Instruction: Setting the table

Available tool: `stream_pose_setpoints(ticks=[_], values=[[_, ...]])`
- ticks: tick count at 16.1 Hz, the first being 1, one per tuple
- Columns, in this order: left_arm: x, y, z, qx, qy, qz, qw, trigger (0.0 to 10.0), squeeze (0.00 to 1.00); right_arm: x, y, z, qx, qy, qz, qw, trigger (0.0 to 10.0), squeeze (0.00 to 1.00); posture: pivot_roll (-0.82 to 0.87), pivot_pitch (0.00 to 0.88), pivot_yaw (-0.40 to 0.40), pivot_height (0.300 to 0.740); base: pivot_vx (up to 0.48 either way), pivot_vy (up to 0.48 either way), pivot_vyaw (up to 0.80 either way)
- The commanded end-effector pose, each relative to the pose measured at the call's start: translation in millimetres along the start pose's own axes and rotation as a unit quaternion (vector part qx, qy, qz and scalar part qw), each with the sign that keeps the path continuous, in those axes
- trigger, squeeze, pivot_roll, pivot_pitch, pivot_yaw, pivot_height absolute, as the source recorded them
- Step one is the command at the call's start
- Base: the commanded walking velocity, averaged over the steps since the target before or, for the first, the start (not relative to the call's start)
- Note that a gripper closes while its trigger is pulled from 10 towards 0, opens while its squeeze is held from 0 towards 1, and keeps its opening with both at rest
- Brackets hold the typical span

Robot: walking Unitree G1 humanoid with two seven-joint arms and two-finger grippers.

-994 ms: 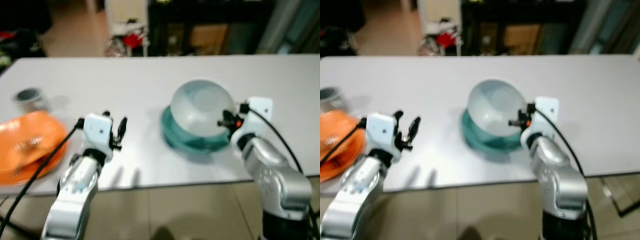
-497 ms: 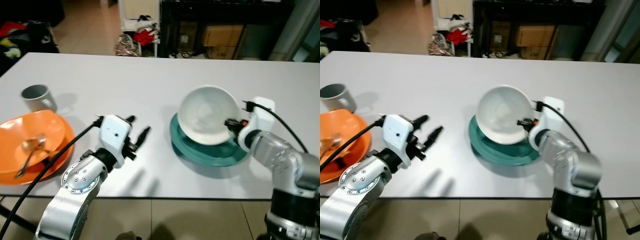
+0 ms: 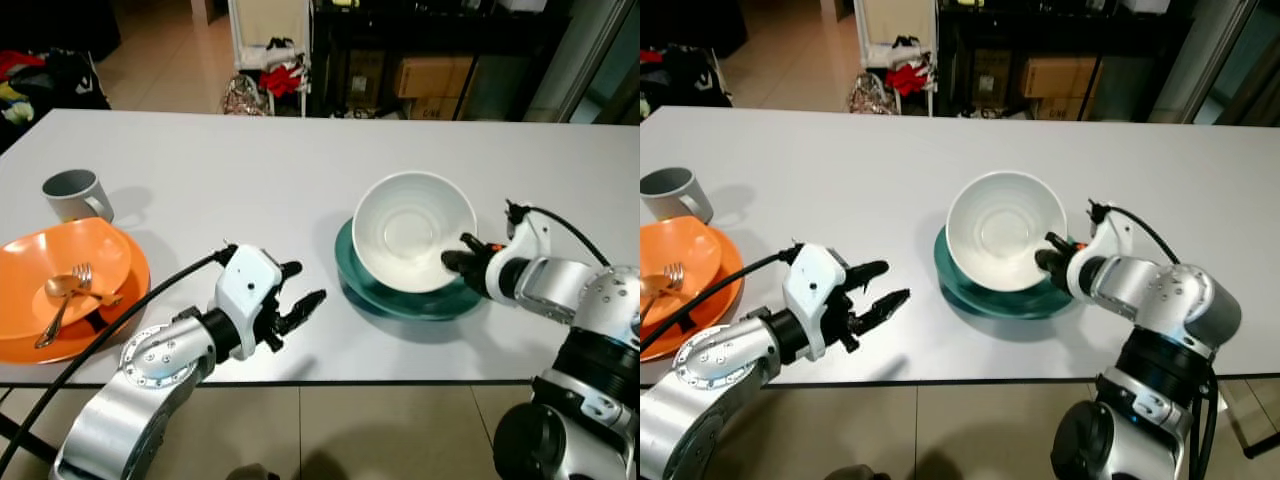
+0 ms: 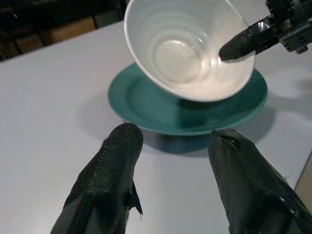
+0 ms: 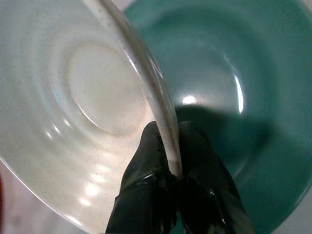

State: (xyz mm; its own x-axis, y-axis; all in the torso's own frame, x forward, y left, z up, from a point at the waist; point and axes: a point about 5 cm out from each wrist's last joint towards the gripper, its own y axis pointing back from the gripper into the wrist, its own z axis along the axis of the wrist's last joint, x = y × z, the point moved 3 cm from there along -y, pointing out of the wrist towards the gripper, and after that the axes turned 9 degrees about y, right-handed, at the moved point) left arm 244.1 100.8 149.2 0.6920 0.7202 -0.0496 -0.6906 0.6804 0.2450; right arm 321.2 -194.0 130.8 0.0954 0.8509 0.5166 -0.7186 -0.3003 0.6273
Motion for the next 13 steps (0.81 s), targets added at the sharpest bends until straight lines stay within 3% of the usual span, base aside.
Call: stream_pose_setpoints(ticks=[1,6,11,12,13], values=[[-4.6,1.0,6.2,-0.002,0.002,-0.020,1.000,10.0,0.00,0.5,2.9,4.5,0.001,-0.037,0.011,0.999,10.0,0.00,0.02,0.000,-0.037,0.740,0.000,0.000,0.00],[-6.4,2.0,4.9,0.016,0.004,-0.034,0.999,10.0,0.00,-1.2,-5.5,-4.3,0.026,-0.144,0.042,0.988,10.0,0.00,0.02,0.000,-0.037,0.740,0.000,0.000,0.00],[-9.5,4.1,4.2,0.024,0.005,-0.039,0.999,10.0,0.00,-9.6,-11.0,-13.3,0.051,-0.197,0.013,0.979,10.0,0.00,0.02,0.000,-0.048,0.740,0.000,0.000,0.00],[-9.8,4.5,4.0,0.025,0.005,-0.040,0.999,10.0,0.00,-10.0,-11.1,-13.8,0.052,-0.200,0.010,0.978,10.0,0.13,0.02,0.000,-0.048,0.740,0.000,0.000,0.00],[-10.0,5.0,3.8,0.026,0.004,-0.040,0.999,10.0,0.00,-11.3,-10.8,-14.2,0.052,-0.206,0.004,0.977,10.0,0.57,0.02,0.000,-0.050,0.740,0.000,0.000,0.00]])
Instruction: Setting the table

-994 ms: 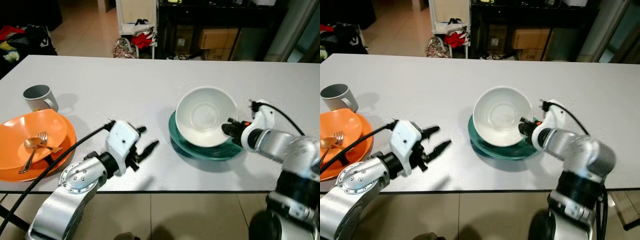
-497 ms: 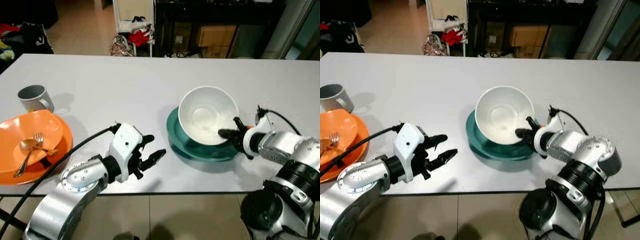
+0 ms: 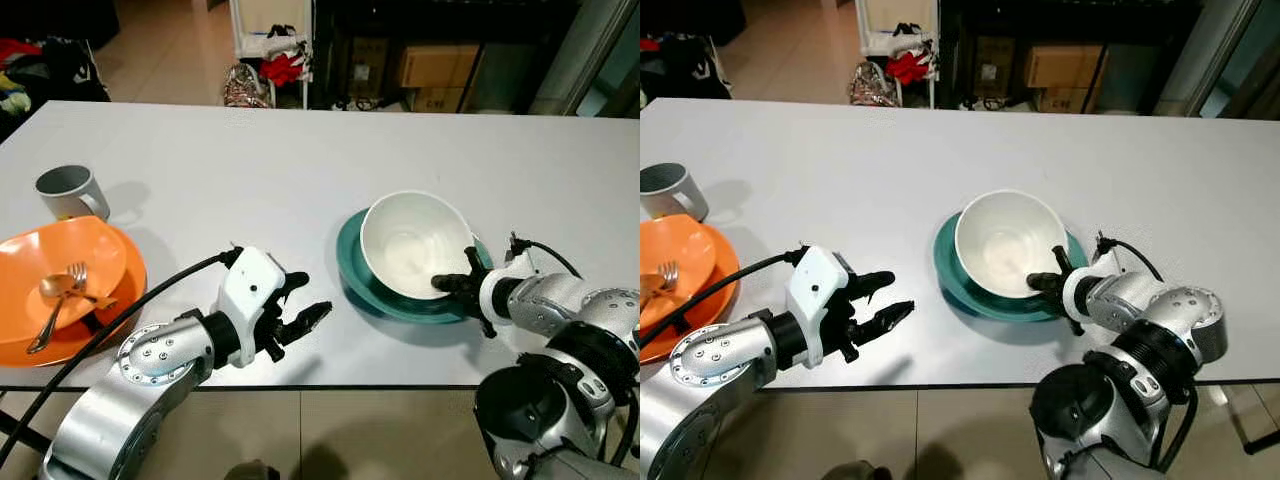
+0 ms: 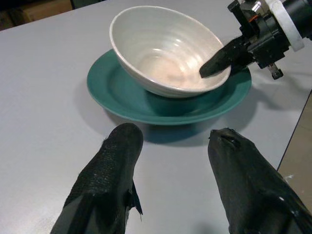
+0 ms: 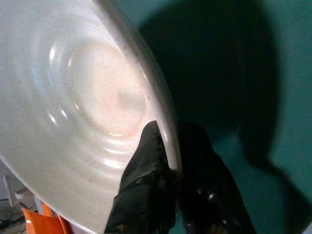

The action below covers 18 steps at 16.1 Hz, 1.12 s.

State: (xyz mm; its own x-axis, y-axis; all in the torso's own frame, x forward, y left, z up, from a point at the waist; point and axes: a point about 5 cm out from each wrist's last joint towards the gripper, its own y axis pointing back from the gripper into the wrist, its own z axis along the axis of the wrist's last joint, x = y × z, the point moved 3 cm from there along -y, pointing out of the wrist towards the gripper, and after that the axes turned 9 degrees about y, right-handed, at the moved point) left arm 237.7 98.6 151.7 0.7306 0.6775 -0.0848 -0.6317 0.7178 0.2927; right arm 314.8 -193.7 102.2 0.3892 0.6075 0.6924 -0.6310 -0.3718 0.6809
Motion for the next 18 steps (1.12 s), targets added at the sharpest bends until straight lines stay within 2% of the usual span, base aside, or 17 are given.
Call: stream_pose_setpoints(ticks=[1,2,4,9,12,13,14,15,18], values=[[-4.1,1.8,2.1,0.000,-0.006,-0.007,1.000,10.0,0.00,4.4,3.7,4.3,-0.011,-0.008,0.000,1.000,10.0,0.89,0.02,0.000,-0.052,0.740,0.000,0.000,0.00],[-4.1,1.9,2.0,0.001,-0.006,-0.006,1.000,10.0,0.00,3.9,3.7,4.2,-0.011,-0.012,-0.002,1.000,10.0,0.89,0.02,0.000,-0.052,0.740,0.000,0.000,0.00],[-4.2,1.8,2.4,0.001,-0.006,-0.007,1.000,10.0,0.00,1.7,3.2,3.0,-0.009,-0.022,-0.010,1.000,10.0,1.00,0.02,0.000,-0.050,0.740,0.000,0.000,0.00],[-1.8,1.8,5.4,-0.003,-0.007,-0.005,1.000,10.0,0.00,5.8,9.1,9.9,-0.028,-0.035,-0.012,0.999,10.0,1.00,0.02,0.000,-0.042,0.740,0.000,0.000,0.00],[-0.7,4.7,12.4,-0.021,0.003,-0.009,1.000,10.0,0.00,11.5,24.3,17.4,-0.082,-0.037,-0.014,0.996,10.0,1.00,0.01,0.000,-0.028,0.740,0.000,0.000,0.00],[0.2,5.4,13.9,-0.026,0.005,-0.009,1.000,10.0,0.00,12.0,31.3,20.0,-0.105,-0.026,-0.017,0.994,10.0,0.06,0.00,0.000,-0.019,0.740,0.000,0.000,0.00],[0.8,5.8,14.8,-0.030,0.007,-0.009,0.999,10.0,0.00,13.1,36.7,21.6,-0.122,-0.013,-0.016,0.992,10.0,0.00,-0.01,0.000,-0.016,0.740,0.000,0.000,0.00],[1.1,6.0,15.0,-0.031,0.007,-0.009,0.999,10.0,0.00,13.5,38.0,21.6,-0.126,-0.008,-0.016,0.992,10.0,0.00,-0.01,0.000,-0.016,0.740,0.000,0.000,0.00],[3.3,9.4,20.1,-0.052,0.021,-0.013,0.998,10.0,0.00,4.8,51.7,14.0,-0.160,0.061,-0.030,0.985,10.0,0.00,-0.02,0.000,-0.007,0.740,0.000,0.000,0.00]])
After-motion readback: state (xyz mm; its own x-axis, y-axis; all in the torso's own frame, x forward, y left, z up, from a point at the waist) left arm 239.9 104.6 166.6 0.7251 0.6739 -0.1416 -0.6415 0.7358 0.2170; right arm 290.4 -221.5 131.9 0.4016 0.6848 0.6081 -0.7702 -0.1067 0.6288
